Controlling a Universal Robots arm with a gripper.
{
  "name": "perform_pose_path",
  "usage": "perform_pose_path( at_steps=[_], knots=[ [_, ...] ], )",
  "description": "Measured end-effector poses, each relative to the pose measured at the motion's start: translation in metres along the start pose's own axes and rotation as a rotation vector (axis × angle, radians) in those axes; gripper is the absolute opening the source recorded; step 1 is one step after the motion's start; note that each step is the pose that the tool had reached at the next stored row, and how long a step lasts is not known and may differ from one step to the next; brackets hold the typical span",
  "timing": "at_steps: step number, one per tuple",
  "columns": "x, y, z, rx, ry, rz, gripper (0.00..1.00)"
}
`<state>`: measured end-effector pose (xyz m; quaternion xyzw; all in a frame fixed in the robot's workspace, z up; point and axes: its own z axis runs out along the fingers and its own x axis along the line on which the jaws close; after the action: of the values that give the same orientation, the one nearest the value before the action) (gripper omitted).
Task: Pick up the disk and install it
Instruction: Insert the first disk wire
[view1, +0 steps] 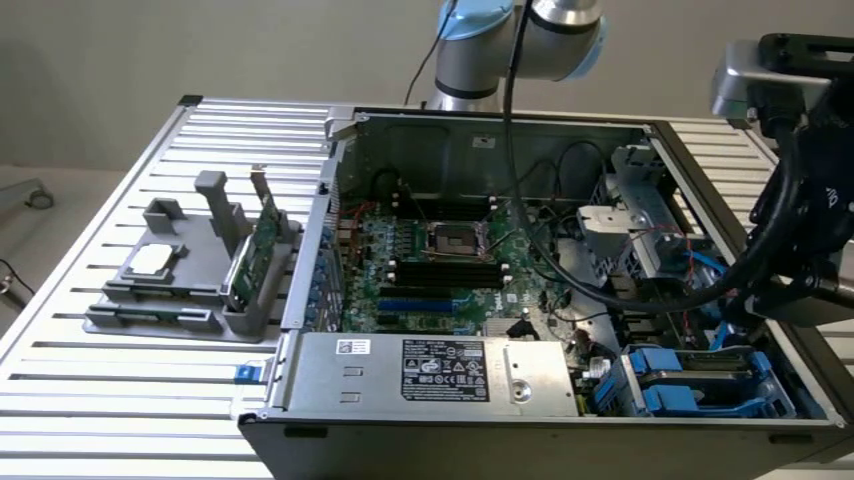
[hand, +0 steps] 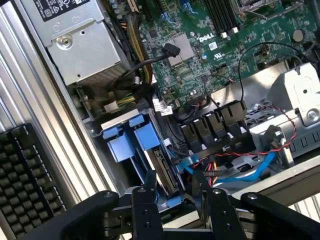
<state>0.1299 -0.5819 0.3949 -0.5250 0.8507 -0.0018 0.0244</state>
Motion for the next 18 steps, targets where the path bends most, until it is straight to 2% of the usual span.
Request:
perform_pose_path(
  at_steps=[18],
  knots=[
    [0.0002,0.0001,0.0042,0.0129,0.0094,0.327,0.42]
  ],
)
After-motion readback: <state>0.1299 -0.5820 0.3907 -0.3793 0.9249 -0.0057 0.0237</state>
